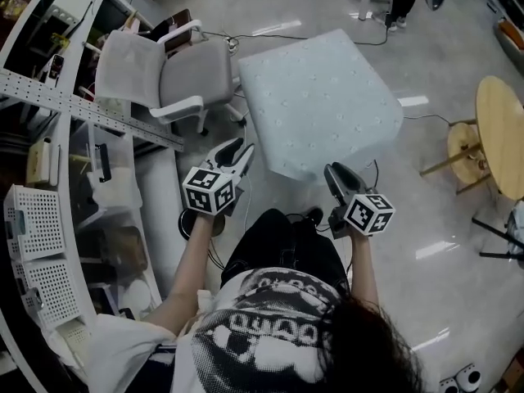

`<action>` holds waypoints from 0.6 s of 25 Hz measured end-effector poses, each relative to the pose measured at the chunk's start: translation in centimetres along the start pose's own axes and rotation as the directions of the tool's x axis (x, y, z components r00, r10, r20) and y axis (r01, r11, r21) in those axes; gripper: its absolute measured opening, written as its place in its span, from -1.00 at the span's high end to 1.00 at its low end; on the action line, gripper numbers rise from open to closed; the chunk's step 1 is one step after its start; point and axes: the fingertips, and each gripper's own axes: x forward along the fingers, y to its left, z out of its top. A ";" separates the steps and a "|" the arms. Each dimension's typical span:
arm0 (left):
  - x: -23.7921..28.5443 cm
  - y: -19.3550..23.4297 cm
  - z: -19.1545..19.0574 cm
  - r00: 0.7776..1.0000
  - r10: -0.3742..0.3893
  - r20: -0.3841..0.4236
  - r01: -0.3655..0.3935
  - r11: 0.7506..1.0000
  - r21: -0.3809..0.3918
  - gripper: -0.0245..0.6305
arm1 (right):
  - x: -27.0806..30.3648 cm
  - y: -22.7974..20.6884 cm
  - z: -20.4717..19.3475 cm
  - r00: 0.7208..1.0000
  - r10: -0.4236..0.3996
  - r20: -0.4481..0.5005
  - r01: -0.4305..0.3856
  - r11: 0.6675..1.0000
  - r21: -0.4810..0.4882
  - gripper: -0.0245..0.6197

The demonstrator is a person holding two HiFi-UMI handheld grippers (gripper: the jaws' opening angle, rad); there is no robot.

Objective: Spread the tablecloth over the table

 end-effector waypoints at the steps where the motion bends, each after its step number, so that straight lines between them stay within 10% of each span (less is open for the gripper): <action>1: -0.1 -0.7 0.5 1.000 -0.011 0.011 0.011 1.000 0.007 0.50 | -0.1 0.3 0.3 1.000 0.006 0.001 -0.006 1.000 -0.006 0.61; 9: -2.6 -9.9 -1.2 0.989 -0.131 0.068 0.132 0.991 -0.008 0.50 | -1.4 4.2 -1.3 0.997 0.077 0.009 -0.077 0.996 -0.044 0.63; 15: -10.0 -12.6 -6.6 0.992 -0.079 0.102 0.090 0.990 -0.111 0.54 | -3.1 10.7 -6.6 0.977 0.191 -0.092 -0.202 0.973 -0.117 0.65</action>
